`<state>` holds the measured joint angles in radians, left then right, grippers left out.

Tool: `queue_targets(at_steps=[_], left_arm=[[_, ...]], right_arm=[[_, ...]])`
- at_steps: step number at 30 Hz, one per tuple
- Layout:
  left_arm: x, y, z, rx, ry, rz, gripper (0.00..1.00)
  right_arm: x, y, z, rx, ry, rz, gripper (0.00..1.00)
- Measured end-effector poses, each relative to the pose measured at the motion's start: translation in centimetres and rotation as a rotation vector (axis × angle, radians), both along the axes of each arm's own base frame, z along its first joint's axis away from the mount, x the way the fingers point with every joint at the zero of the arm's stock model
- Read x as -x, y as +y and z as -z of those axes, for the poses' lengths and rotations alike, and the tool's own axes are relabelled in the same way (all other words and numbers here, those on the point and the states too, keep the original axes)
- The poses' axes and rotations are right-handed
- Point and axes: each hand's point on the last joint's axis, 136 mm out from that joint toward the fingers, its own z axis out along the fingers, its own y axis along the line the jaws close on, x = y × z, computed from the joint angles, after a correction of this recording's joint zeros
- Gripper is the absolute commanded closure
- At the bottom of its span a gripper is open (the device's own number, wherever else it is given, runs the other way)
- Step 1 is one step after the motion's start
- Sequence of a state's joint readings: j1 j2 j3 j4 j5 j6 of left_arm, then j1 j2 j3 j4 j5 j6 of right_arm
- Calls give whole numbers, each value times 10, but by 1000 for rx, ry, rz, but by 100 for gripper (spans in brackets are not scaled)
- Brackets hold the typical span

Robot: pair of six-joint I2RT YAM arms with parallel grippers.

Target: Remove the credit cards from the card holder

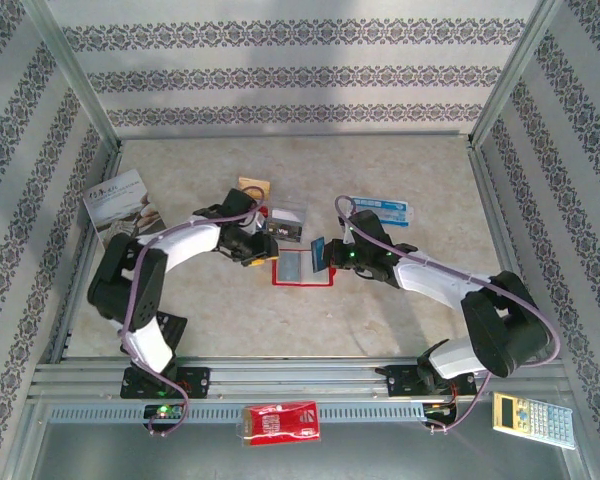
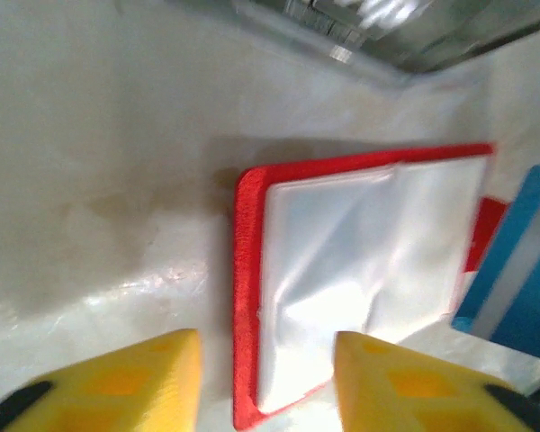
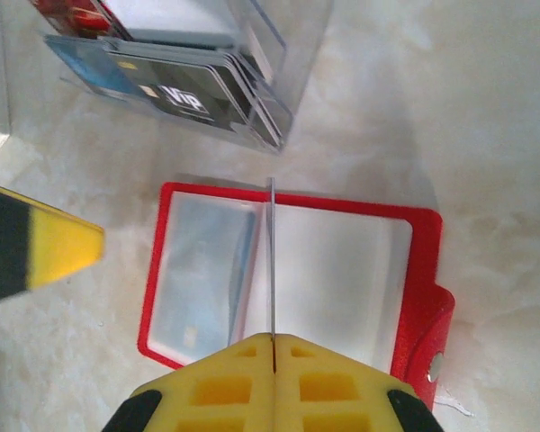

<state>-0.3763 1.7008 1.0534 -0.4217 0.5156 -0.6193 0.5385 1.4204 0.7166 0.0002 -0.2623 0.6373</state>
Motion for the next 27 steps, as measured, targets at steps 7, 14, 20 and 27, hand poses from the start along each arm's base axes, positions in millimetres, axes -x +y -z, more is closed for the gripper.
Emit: queue_targets(at_steps=[7,14,20,27], left_arm=[[-9,34,-43,146,-136,-149,27],[-9,31,-55,272,-199,-185,10],[-16,22,-72,421,-266,-174,8],[-29,6,-100,578,-359,-119,25]], right_arm=[[-14,20,-33,-24,-115,-115,100],[-36,52,-64,-45,-215,-226,100],[-39,78,-77,-110,-222,-327,100],[-31,96,-98,-227,-177,-392,100]])
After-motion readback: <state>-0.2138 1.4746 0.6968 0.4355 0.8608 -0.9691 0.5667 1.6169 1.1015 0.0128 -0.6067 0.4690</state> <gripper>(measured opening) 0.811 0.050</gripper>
